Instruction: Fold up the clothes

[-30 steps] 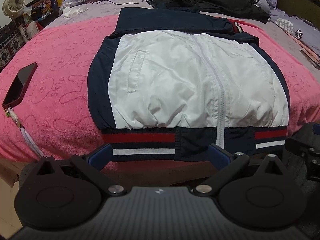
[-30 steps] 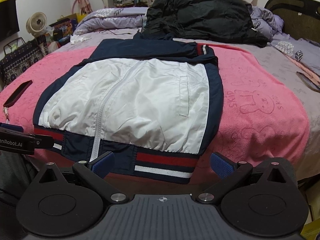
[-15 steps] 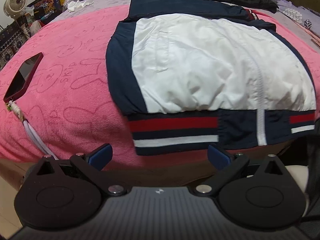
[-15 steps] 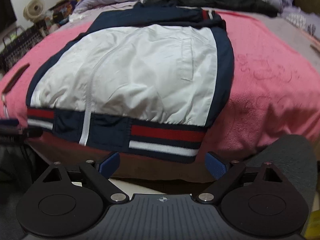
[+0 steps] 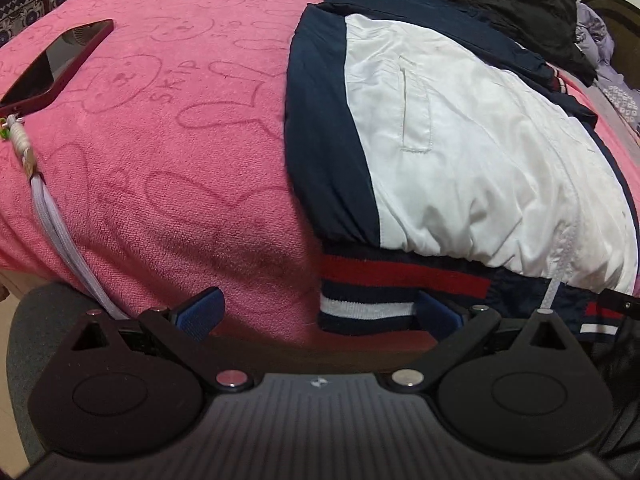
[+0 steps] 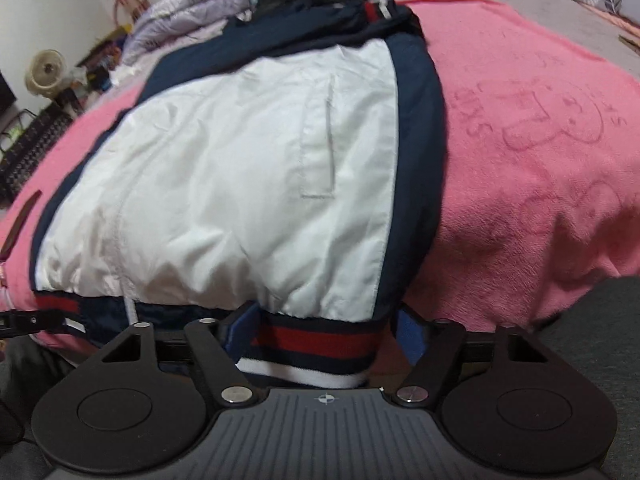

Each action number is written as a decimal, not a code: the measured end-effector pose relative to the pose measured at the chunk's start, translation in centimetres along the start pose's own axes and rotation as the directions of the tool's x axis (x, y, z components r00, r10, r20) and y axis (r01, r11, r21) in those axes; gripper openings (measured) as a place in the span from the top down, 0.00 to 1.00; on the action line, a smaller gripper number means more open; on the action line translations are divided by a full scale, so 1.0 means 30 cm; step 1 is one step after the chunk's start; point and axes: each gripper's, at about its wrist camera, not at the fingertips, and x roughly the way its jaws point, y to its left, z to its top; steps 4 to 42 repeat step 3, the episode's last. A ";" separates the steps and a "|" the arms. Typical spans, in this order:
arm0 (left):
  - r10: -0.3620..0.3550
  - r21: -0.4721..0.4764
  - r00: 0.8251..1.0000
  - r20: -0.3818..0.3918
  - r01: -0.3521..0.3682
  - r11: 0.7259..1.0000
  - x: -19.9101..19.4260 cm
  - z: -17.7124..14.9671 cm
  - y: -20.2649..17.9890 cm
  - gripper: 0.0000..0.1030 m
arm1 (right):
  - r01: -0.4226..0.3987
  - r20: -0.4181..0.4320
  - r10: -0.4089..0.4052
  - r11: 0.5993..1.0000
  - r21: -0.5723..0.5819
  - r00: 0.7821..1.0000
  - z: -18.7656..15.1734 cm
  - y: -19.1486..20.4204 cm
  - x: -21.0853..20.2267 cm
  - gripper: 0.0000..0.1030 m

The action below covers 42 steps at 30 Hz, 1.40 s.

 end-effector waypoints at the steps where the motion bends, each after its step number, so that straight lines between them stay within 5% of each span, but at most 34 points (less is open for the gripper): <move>1: -0.006 0.005 1.000 0.000 0.006 1.000 0.006 0.001 0.001 0.00 | -0.001 0.008 0.001 1.000 -0.005 1.000 -0.001 0.003 -0.005 0.34; 3: -0.021 0.010 1.000 -0.002 0.021 1.000 0.024 0.009 0.005 0.00 | -0.003 0.018 0.003 1.000 -0.004 1.000 0.001 0.002 -0.014 0.41; 42: -0.021 0.010 1.000 -0.002 0.021 1.000 0.024 0.009 0.005 0.00 | -0.003 0.018 0.003 1.000 -0.004 1.000 0.001 0.002 -0.014 0.41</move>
